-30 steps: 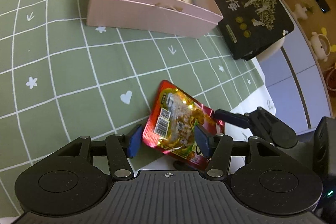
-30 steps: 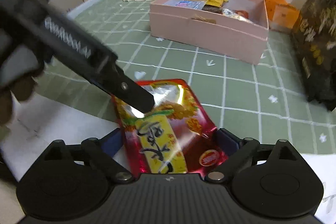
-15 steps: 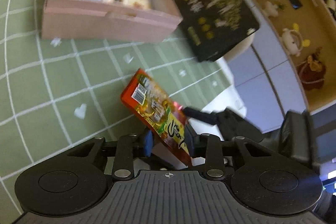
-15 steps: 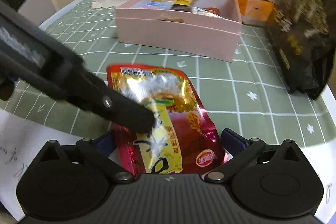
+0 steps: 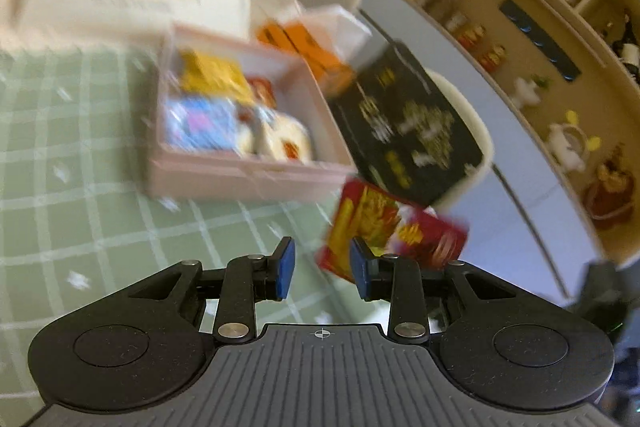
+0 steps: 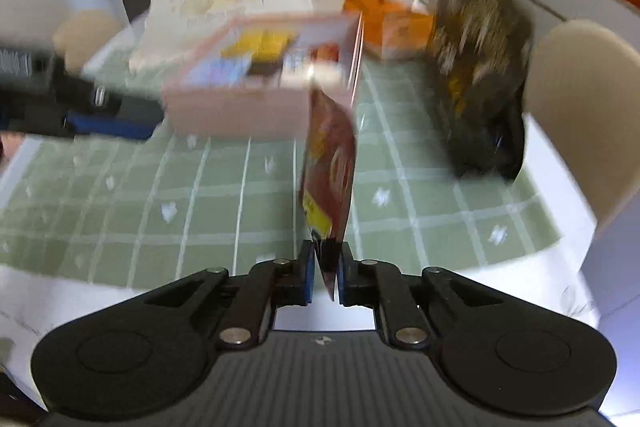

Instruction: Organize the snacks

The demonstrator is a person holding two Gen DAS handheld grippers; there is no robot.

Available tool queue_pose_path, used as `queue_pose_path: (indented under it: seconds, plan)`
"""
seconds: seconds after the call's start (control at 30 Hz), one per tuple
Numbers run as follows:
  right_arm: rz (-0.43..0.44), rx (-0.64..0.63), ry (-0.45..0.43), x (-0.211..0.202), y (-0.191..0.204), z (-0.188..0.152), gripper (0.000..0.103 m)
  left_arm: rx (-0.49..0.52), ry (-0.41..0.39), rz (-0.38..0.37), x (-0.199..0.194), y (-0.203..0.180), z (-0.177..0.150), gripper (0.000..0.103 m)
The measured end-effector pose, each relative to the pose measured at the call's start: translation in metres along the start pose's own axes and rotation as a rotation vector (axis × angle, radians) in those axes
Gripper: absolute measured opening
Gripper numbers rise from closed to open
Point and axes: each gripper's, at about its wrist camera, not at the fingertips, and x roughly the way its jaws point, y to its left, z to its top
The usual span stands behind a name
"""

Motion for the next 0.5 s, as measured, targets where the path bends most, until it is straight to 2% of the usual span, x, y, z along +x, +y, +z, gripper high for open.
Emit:
queue_pose_path:
  seconds: [0.07,0.1,0.23,0.3,0.37,0.43,0.47,0.5]
  plan:
    - [-0.003,-0.029,-0.072,-0.017,0.002,0.022,0.008,0.041,-0.051,0.051,-0.017,-0.002,0.002,0.034]
    - [0.0,-0.04,-0.1,-0.022,0.003,0.033,0.002,0.052,-0.072,0.069,-0.024,-0.001,0.003,0.034]
    - [0.052,-0.082,-0.163,-0.028,0.01,0.072,0.0,0.022,-0.113,0.111,-0.044,0.014,0.005,0.034]
    - [0.114,-0.1,-0.135,-0.02,0.009,0.08,0.001,-0.012,-0.112,0.137,-0.046,0.024,0.002,0.035]
    - [0.179,-0.054,-0.082,-0.008,0.0,0.079,0.005,-0.046,-0.084,0.139,-0.044,0.035,-0.006,0.035]
    - [0.203,-0.014,-0.013,0.007,-0.008,0.069,0.026,-0.067,-0.04,0.133,-0.035,0.04,-0.015,0.035]
    - [0.193,-0.012,0.007,0.013,-0.009,0.061,0.05,-0.074,-0.01,0.128,-0.029,0.041,-0.02,0.035]
    - [0.16,-0.019,0.022,0.019,-0.009,0.05,0.067,-0.08,0.024,0.114,-0.022,0.041,-0.026,0.035]
